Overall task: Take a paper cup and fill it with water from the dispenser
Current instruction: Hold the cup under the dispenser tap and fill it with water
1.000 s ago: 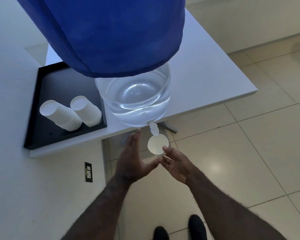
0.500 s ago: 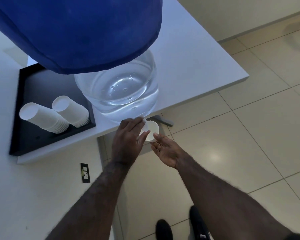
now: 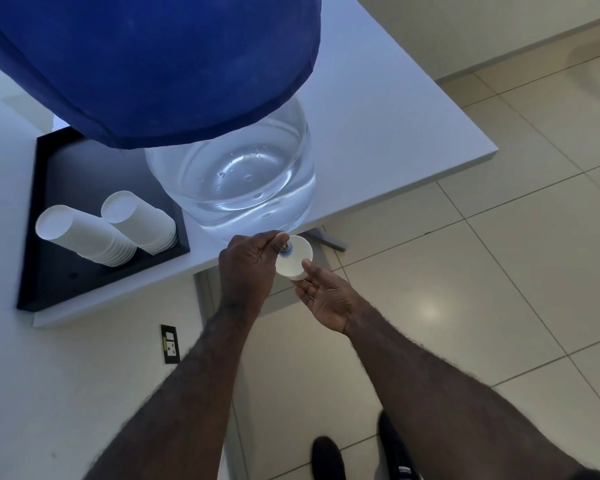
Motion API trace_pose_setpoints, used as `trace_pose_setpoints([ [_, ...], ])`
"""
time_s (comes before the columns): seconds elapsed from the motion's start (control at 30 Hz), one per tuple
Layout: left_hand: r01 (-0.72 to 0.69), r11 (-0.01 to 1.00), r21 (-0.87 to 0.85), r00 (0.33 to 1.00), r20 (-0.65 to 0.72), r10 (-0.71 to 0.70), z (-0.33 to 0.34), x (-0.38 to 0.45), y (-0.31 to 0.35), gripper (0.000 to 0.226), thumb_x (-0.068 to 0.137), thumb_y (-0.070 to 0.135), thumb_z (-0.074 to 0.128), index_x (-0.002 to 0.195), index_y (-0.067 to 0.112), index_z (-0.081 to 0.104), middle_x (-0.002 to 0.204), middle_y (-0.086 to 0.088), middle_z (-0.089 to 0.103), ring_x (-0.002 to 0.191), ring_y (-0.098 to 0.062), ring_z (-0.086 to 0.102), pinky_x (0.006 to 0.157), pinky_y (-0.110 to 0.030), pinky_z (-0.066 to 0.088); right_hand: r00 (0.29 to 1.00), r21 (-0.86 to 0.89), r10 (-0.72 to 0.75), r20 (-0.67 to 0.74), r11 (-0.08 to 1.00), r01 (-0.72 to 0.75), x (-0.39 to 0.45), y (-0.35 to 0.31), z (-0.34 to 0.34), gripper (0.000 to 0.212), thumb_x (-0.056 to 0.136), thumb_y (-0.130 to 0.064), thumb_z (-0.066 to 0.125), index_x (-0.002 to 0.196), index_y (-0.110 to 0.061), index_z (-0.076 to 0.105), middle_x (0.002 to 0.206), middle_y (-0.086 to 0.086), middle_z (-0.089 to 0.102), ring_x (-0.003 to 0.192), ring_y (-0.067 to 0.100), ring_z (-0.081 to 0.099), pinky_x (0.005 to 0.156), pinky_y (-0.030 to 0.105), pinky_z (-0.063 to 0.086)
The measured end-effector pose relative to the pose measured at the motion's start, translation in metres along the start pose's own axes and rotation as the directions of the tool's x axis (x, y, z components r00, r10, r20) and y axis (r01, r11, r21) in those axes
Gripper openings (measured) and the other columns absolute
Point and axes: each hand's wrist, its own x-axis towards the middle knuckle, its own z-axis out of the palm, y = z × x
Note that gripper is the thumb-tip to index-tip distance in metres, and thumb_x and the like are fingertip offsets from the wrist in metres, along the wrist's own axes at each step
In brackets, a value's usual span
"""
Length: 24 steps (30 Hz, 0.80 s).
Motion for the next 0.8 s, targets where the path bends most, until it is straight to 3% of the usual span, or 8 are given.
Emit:
trace_pose_setpoints([
  [0.23,0.049,0.996,-0.081,0.997,0.056,-0.044,-0.0046,0.0034,0.0019,0.031,0.087,0.037,0.064,0.105,0.015,0.075,0.098,0.000,0.077,0.083,-0.008,0.066,0.068,0.003,0.040,1.000,0.000,-0.012,0.003,1.000,0.012,0.0011,-0.0002,0.0024,0.068,0.070,-0.031,0.075,0.132,-0.009,0.054,0.116,0.005,0.065,0.111,0.017,0.057,0.095,0.026,0.044],
  [0.53,0.085,0.988,-0.126,0.995,0.067,-0.077,-0.0021,0.0032,0.0001,0.030,0.087,0.036,0.065,0.105,0.014,0.075,0.098,-0.001,0.076,0.083,-0.010,0.066,0.068,0.001,0.042,1.000,0.018,-0.007,-0.001,1.000,0.007,-0.0006,0.0017,0.0021,0.040,0.087,-0.024,0.066,0.124,-0.010,0.058,0.112,0.004,0.065,0.108,0.017,0.057,0.099,0.027,0.042],
  [0.8,0.082,0.989,-0.124,0.995,0.063,-0.074,-0.0017,0.0024,0.0009,0.030,0.088,0.033,0.065,0.106,0.011,0.075,0.098,-0.003,0.076,0.083,-0.012,0.066,0.066,0.002,0.041,1.000,0.009,-0.013,-0.009,1.000,0.013,-0.0024,0.0037,0.0045,0.065,0.071,-0.030,0.076,0.129,-0.008,0.056,0.119,0.007,0.064,0.113,0.019,0.056,0.101,0.028,0.042],
])
